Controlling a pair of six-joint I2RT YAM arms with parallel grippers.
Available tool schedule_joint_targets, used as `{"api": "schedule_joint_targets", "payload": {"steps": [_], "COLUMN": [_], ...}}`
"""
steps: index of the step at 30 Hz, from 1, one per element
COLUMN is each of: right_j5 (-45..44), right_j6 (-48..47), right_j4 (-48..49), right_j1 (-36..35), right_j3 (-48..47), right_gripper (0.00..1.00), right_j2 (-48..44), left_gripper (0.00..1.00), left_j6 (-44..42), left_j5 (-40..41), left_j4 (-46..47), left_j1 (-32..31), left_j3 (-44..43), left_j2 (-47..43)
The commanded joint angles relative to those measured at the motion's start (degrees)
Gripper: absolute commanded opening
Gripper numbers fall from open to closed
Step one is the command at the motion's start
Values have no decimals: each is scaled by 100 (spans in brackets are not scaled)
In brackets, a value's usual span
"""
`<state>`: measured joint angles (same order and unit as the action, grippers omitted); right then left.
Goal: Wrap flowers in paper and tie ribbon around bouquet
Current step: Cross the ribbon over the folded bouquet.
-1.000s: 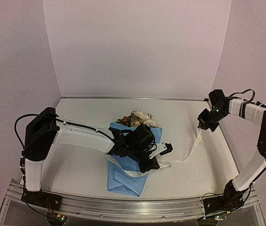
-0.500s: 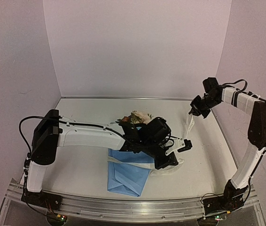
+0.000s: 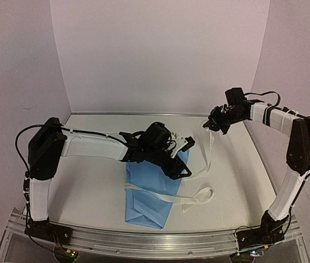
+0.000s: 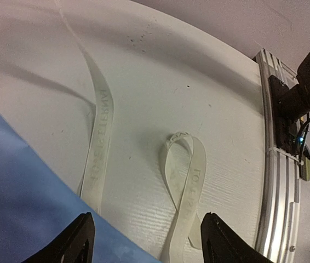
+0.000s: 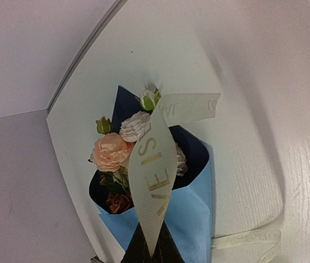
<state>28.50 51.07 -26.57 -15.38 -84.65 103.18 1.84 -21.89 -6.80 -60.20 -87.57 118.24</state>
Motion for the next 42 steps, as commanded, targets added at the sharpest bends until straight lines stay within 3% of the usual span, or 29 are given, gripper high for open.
{"api": "schedule_joint_targets", "payload": {"steps": [1,7,12,16,22,42], "right_j5": [583,1295,1866,2248,2091,1881], "right_j6": [-35,206,55,120,451,335], "right_j4": [657,1348,1815,2153,2877,2768], "right_j1": [-242,-816,-1648,-2021,-2053,-2053], "right_j3": [52,-7,298,795,1647,1597], "right_gripper": [0,0,0,0,0,0], "right_j2": [-322,-506,-969,-1128,-1435,-1845], "left_gripper": [70,66,63,60,59,57], "left_j6": [400,492,578,318,77,-338], "left_j5": [115,649,715,638,548,1431], "left_j4": [395,-169,-656,-1167,-1716,-2434], "left_j1": [102,519,804,815,796,66], "left_j3": [903,2459,3016,2818,2417,1891], "left_j2": [-1565,-2881,-3336,-2937,-2367,-1798]}}
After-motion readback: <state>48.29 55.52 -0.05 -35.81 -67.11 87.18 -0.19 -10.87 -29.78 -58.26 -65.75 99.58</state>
